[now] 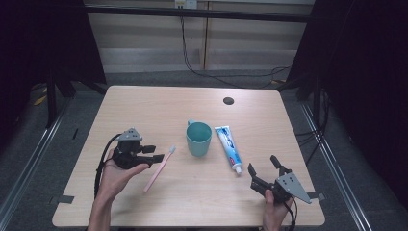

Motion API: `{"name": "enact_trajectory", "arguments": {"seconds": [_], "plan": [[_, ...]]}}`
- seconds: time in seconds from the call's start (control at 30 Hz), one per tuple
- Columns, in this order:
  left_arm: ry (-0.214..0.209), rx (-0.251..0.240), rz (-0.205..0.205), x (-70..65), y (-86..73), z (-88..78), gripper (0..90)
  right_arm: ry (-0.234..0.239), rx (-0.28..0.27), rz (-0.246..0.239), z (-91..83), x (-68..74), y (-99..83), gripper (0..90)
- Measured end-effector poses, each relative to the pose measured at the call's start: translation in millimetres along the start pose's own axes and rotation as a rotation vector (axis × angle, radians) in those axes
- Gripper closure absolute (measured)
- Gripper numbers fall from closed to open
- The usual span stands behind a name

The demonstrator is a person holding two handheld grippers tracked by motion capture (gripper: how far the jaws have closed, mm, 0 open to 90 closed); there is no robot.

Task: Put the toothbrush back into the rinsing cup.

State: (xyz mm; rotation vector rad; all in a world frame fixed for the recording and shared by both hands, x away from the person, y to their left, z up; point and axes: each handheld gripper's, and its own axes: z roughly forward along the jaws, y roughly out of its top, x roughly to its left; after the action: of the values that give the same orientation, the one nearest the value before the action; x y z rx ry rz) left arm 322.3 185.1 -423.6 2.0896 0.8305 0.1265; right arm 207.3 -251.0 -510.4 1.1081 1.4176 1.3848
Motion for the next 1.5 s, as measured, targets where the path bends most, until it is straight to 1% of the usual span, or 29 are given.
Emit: {"name": "enact_trajectory", "arguments": {"seconds": [0.07,0.17,0.27,0.37,0.4,0.43,0.47,0.5,0.53,0.57,0.6,0.63,0.67,0.7,0.73,0.87,0.9,0.93,0.97,1.0,1.03,1.07,1.1,1.13,1.23,1.33,1.37,1.4,1.5], "plan": [[0.016,0.051,-0.001,-1.7,4.5,3.4,47.7,0.000,0.001,0.006,-0.4,-0.1,-0.1,14.1],[-0.001,0.100,-0.012,-2.2,9.8,7.0,50.3,-0.008,0.000,0.006,-0.1,0.3,-0.1,14.2],[0.009,0.170,-0.004,-0.7,13.3,9.8,53.3,-0.007,0.001,0.006,0.0,0.2,0.0,14.2],[0.010,0.194,-0.020,1.5,14.7,10.7,53.9,-0.007,0.001,0.005,0.0,0.2,0.0,14.2],[0.012,0.201,-0.052,4.6,14.7,11.4,55.5,-0.006,0.000,0.005,-0.1,0.1,-0.1,14.3],[0.012,0.201,-0.052,4.6,14.7,11.4,56.5,-0.006,0.000,0.005,-0.1,0.1,-0.1,14.3],[-0.012,0.222,-0.062,5.9,14.6,13.4,57.5,-0.006,0.001,0.006,0.0,0.2,0.0,14.3],[-0.012,0.222,-0.062,5.9,14.6,13.4,58.2,-0.006,0.001,0.006,0.0,0.2,0.0,14.3],[-0.019,0.269,-0.042,6.2,15.4,16.1,59.0,-0.008,0.002,0.005,0.1,0.2,0.0,14.3],[-0.019,0.269,-0.042,6.2,15.4,16.1,59.6,-0.007,0.002,0.004,0.1,0.1,0.1,14.3],[-0.008,0.303,-0.030,5.8,17.1,19.3,59.8,-0.008,0.002,0.005,0.1,0.0,0.0,14.3],[-0.008,0.303,-0.030,5.8,17.1,19.3,59.8,-0.008,0.005,0.006,0.0,-0.1,0.1,14.3],[-0.003,0.333,-0.032,6.7,18.7,22.8,59.8,-0.011,0.004,0.007,0.1,0.0,0.1,14.3],[-0.003,0.333,-0.032,6.7,18.7,22.8,59.8,-0.011,0.004,0.007,0.1,0.0,0.1,14.3],[0.012,0.367,-0.030,8.7,20.3,26.5,59.8,-0.012,0.001,0.007,0.0,0.1,0.0,14.3],[0.025,0.395,-0.020,11.9,21.9,32.0,60.8,-0.012,0.002,0.007,0.0,0.2,0.0,14.4],[0.025,0.395,-0.020,11.9,21.9,32.0,60.7,-0.012,0.001,0.006,0.0,0.1,0.0,14.4],[-0.002,0.431,-0.038,13.0,21.7,35.0,60.7,-0.012,0.002,0.007,0.0,0.1,0.0,14.4],[-0.002,0.431,-0.038,13.0,21.7,35.0,60.6,-0.012,0.002,0.007,0.0,0.1,0.0,14.4],[-0.027,0.460,-0.048,14.0,20.5,39.0,60.7,-0.012,0.002,0.006,0.1,0.2,0.0,14.4],[-0.027,0.460,-0.048,14.0,20.5,39.0,60.7,-0.012,0.002,0.006,0.1,0.2,0.0,14.4],[-0.008,0.510,-0.053,14.1,18.8,43.8,61.3,-0.012,0.002,0.005,0.1,0.1,0.0,14.4],[-0.008,0.510,-0.053,14.1,18.8,43.8,62.4,-0.012,0.002,0.007,0.0,0.2,0.0,14.4],[0.009,0.540,-0.055,15.1,16.9,48.3,63.0,-0.013,0.001,0.007,0.0,0.3,0.0,14.4],[0.045,0.563,-0.071,14.8,15.7,51.2,66.8,-0.014,0.001,0.007,0.0,0.3,0.0,14.4],[0.025,0.578,-0.079,16.6,15.3,55.8,68.4,-0.014,0.003,0.005,0.2,0.2,0.1,14.4],[0.025,0.578,-0.079,16.6,15.3,55.8,68.7,-0.014,0.003,0.005,0.2,0.2,0.1,14.4],[0.042,0.595,-0.080,19.1,14.8,58.9,69.3,-0.013,0.002,0.007,0.0,0.3,0.0,14.6],[0.030,0.606,-0.077,18.7,14.3,61.9,70.9,-0.014,0.000,0.007,0.0,0.3,-0.1,14.6]]}}
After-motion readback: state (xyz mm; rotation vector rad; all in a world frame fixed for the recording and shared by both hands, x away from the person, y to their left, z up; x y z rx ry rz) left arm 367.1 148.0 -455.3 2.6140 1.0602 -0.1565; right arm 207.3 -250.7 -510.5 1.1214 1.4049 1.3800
